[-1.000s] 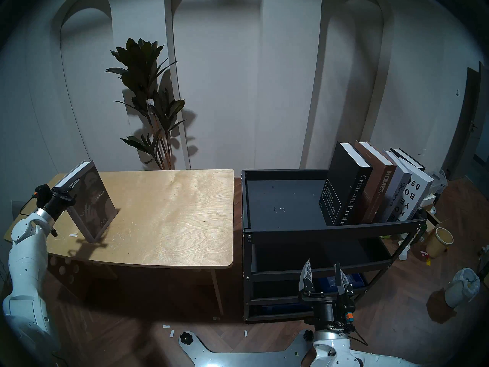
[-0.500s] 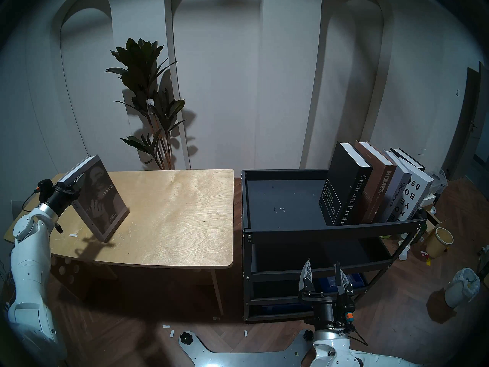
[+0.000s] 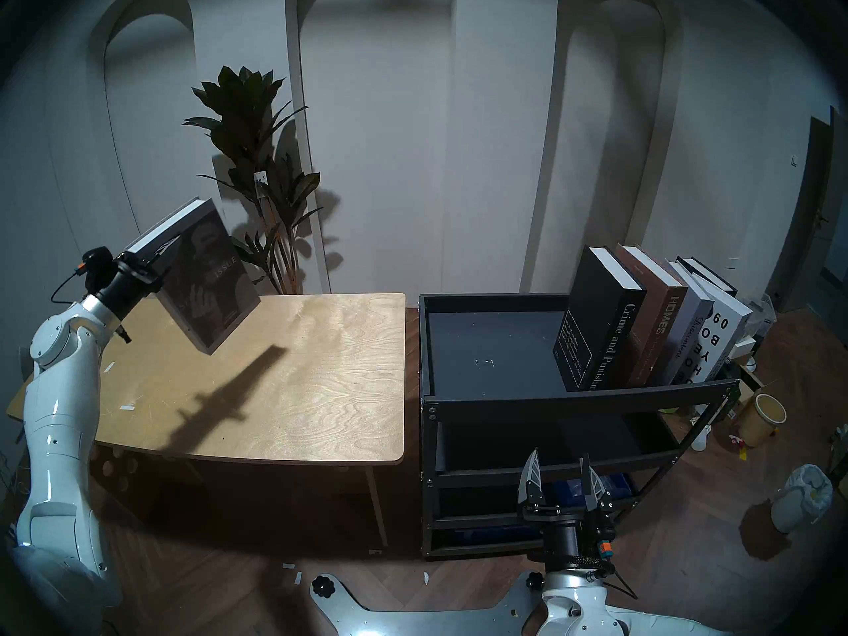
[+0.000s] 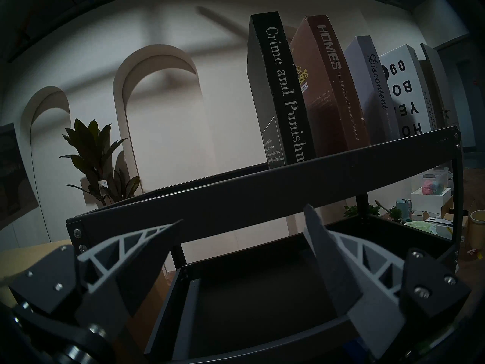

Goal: Move the books from the display table onto the shelf, standing them upright with spines facing out and tallest at one end

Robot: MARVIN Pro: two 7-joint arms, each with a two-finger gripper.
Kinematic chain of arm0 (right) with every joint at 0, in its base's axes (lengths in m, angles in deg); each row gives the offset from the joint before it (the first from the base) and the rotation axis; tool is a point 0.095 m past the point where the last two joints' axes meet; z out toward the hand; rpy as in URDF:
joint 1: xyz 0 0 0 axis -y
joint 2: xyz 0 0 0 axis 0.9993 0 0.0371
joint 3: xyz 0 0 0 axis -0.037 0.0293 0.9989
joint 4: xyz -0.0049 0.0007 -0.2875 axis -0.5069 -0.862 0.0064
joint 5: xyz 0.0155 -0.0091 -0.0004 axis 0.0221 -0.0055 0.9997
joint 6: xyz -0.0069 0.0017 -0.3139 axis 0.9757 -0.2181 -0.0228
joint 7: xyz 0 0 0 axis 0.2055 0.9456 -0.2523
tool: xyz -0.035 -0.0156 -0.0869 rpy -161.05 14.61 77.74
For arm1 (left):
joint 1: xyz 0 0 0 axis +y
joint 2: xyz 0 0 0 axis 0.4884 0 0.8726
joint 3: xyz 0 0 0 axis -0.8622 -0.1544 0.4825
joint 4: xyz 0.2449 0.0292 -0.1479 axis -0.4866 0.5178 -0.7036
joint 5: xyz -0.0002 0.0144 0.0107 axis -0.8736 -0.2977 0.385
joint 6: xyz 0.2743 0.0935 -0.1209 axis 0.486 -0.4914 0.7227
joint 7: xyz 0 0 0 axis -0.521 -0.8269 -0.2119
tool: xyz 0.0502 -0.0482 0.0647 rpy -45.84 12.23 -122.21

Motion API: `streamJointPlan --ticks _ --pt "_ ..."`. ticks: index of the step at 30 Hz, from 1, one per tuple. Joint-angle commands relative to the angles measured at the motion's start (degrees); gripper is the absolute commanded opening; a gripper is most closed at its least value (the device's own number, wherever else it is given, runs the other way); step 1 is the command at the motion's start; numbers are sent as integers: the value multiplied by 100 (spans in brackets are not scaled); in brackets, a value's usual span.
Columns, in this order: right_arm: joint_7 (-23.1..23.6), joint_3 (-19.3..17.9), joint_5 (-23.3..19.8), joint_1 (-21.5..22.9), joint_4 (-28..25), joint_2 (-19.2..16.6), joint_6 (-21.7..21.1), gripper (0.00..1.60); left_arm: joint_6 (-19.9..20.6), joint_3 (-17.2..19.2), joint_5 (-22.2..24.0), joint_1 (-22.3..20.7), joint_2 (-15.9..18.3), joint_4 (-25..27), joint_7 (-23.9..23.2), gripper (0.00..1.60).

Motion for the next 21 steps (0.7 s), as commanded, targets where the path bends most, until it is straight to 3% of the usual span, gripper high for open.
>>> streamJointPlan --ticks 1,9,21 --pt "5 -3 13 17 -50 17 12 160 127 -343 33 -315 -241 660 41 0" --pt "5 -3 13 22 -38 25 13 160 393 -757 -218 -393 -419 1268 601 0" --pt "6 -3 15 31 -25 37 14 160 1145 -1125 -707 -317 -743 1864 1868 0"
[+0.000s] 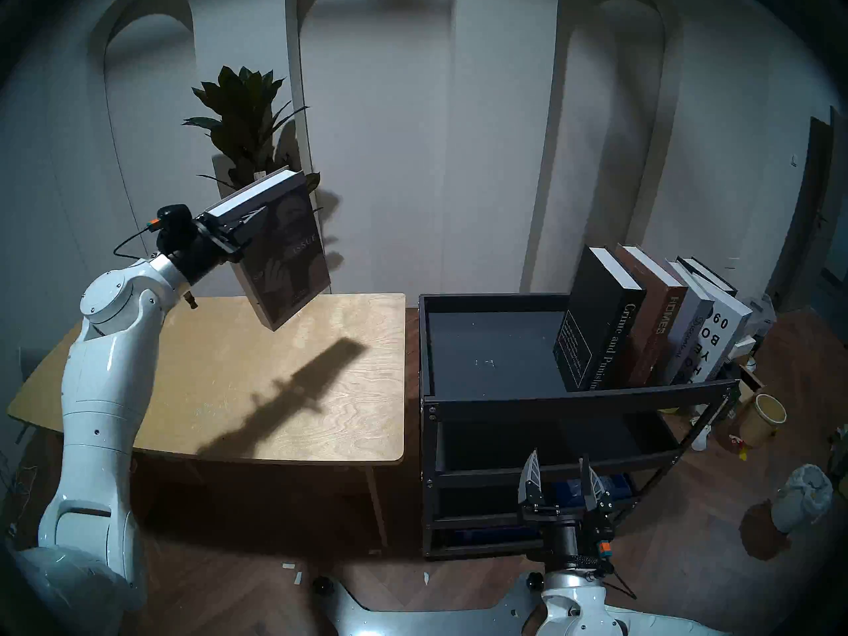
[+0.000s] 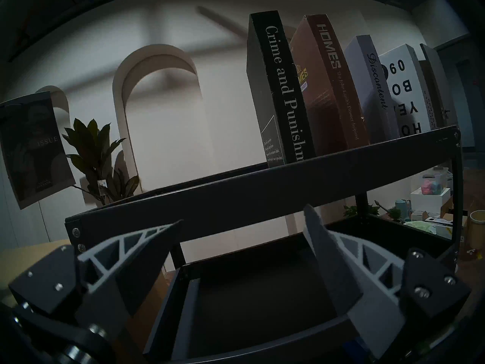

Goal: Move the books from the display table onto the shelf, standing them upright with spines facing out and tallest at one end

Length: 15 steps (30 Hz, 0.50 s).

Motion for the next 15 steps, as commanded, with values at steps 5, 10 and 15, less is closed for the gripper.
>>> streamJointPlan --ticks 5,10,15 --pt "6 -3 16 18 -56 15 15 160 662 -69 -288 -94 -277 668 1129 0" --pt "6 -3 17 20 -56 17 16 160 1044 -45 -422 -59 -387 954 1679 0" --pt "6 -4 18 23 -56 19 16 160 1466 -57 -539 -13 -561 1314 2214 0"
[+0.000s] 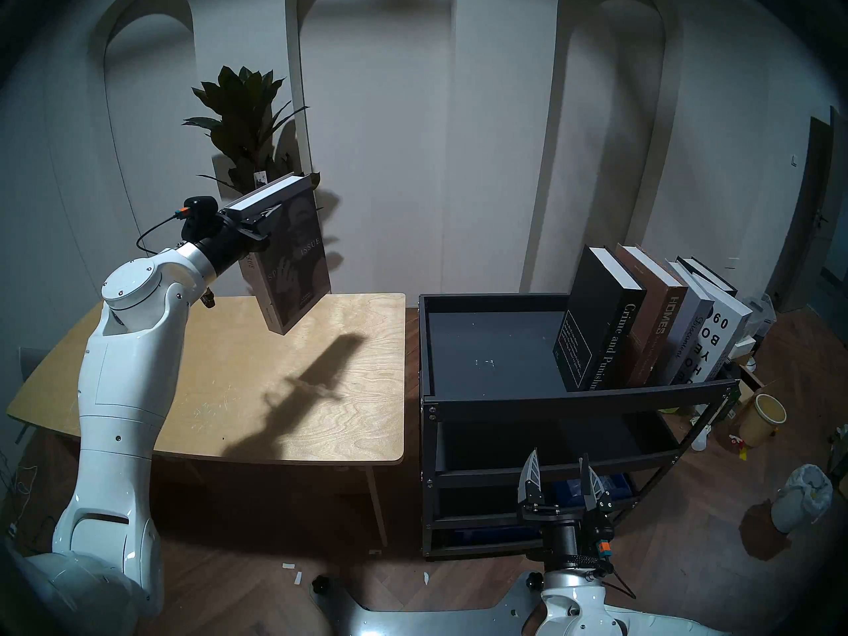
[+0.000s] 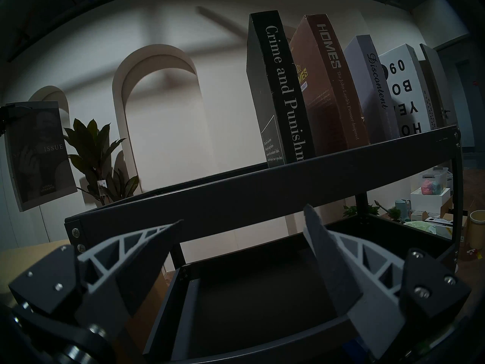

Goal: Move the books from the display table onto the shelf, standing them upright with spines facing out and tallest at one end

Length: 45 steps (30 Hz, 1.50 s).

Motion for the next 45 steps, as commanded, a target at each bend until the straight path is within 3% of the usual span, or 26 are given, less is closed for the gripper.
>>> streamJointPlan --ticks 1,22,27,36,45 --pt "6 -4 18 12 -65 7 16 160 421 35 -107 -59 -235 616 667 0" --pt "6 -3 19 18 -61 14 18 160 2052 -779 -165 -80 -1534 2107 2516 0" --pt "6 -4 21 18 -66 12 21 160 2527 -952 -188 -82 -2031 2535 3318 0" --pt "7 -5 24 17 -71 10 25 160 2938 -1330 -147 48 -2567 2930 4213 0" --pt "10 -6 26 14 -76 8 31 160 3139 -2146 -312 89 -3157 3358 5242 0"
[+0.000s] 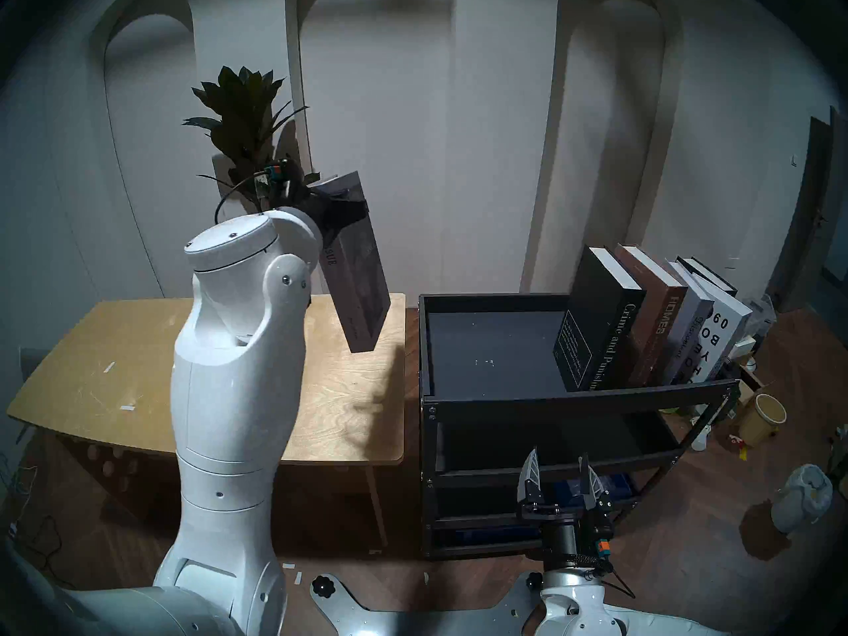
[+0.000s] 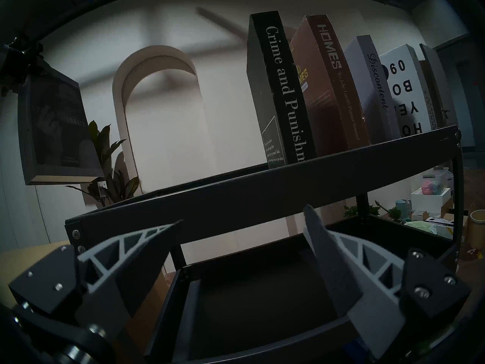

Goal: Move the books from the display table onto the shelf, standing them upright with spines facing out and tallest at one end

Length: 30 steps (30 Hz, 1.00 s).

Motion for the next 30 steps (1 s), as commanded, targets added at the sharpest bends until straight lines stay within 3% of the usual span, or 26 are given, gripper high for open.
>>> streamJointPlan --ticks 1,3,10,11,17,23,30 --pt "2 -6 23 -1 -82 -9 18 160 39 -660 -203 -30 -699 478 758 0" --pt "2 -7 23 -1 -83 -10 19 160 44 -749 -205 -15 -693 465 794 0" --pt "3 -9 27 -8 -95 -15 23 160 44 -1422 -384 -160 -1107 290 1703 0" --pt "3 -10 27 -9 -98 -18 24 160 -15 -1652 -394 -203 -1135 214 1893 0" --pt "2 -13 30 -15 -110 -24 25 160 -421 -2167 -353 -399 -1308 -102 2361 0" --pt "-1 -16 35 -23 -125 -35 23 160 -977 -2466 -510 -576 -1485 -505 2267 0" --pt "-4 -19 37 -33 -145 -54 19 160 -1598 -2843 -876 -324 -1141 -674 1979 0"
